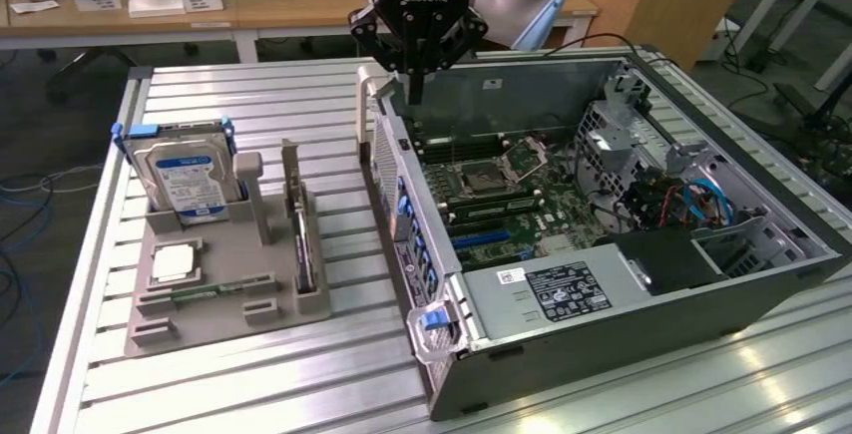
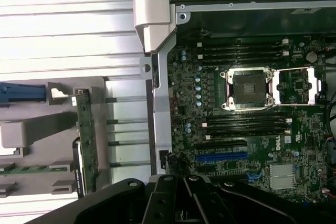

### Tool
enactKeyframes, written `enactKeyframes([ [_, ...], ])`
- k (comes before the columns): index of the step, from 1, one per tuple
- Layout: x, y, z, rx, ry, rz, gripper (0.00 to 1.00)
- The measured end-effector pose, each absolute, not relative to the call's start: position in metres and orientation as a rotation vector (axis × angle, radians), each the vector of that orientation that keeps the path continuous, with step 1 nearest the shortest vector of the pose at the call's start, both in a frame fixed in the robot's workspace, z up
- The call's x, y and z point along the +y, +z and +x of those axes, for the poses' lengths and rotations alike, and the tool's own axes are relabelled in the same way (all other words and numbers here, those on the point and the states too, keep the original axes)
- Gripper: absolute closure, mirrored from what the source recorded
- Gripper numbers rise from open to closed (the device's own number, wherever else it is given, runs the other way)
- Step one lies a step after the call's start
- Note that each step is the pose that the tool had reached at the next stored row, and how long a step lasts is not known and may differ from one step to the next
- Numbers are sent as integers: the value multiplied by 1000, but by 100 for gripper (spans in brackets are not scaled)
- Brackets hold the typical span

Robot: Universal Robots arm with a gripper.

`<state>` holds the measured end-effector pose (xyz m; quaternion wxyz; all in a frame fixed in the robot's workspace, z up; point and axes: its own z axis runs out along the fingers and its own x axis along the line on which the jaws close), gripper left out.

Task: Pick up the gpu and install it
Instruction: 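Reach for the gpu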

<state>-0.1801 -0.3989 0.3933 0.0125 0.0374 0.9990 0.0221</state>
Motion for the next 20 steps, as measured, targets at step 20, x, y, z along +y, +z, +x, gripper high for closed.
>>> enactKeyframes([
  [20,-399,393,-211,3114,69,117,89],
])
